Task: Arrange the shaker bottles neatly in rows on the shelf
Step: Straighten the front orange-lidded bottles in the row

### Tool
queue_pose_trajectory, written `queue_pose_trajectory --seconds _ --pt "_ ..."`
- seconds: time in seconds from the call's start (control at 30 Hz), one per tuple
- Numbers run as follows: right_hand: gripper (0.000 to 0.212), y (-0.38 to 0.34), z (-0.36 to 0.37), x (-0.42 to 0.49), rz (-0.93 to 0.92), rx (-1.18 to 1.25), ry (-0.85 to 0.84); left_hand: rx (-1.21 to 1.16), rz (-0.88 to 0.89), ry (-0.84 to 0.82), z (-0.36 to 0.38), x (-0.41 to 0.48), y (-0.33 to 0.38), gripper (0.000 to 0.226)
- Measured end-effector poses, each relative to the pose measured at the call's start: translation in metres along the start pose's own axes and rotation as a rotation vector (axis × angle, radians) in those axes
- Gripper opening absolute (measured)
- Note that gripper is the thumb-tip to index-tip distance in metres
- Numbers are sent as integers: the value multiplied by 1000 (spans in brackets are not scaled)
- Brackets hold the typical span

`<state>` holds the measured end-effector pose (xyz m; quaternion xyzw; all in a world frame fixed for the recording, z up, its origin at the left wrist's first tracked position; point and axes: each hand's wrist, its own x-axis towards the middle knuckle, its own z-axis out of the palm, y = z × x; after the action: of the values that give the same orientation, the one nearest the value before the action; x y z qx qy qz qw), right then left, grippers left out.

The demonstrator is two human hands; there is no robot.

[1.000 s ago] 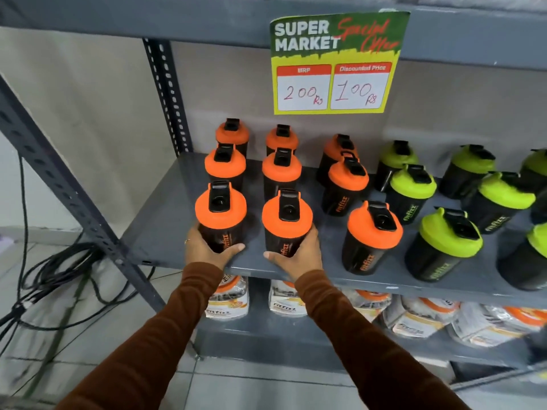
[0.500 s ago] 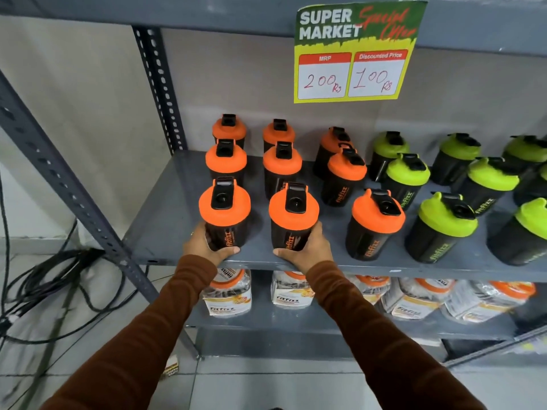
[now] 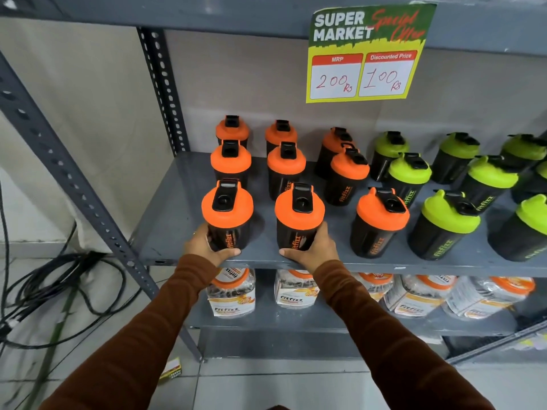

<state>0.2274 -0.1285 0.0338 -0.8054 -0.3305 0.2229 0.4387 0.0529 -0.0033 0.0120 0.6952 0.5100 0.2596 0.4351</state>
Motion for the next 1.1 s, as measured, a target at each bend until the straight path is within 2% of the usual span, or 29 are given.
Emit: queue_pose_trajectory --seconds 0.23,0.43,0.63,1.1 --pt "85 1 1 2 11 -3 -24 21 37 -21 -3 -4 5 64" --pt "92 1 -3 1 -3 -1 -86 -13 52 -61 -6 -5 4 75" --pt "91 2 -8 0 3 6 -126 -42 55 -67 -7 -6 6 68" --pt "91 3 -10 0 6 22 -124 -19 42 -77 -10 -6 2 68"
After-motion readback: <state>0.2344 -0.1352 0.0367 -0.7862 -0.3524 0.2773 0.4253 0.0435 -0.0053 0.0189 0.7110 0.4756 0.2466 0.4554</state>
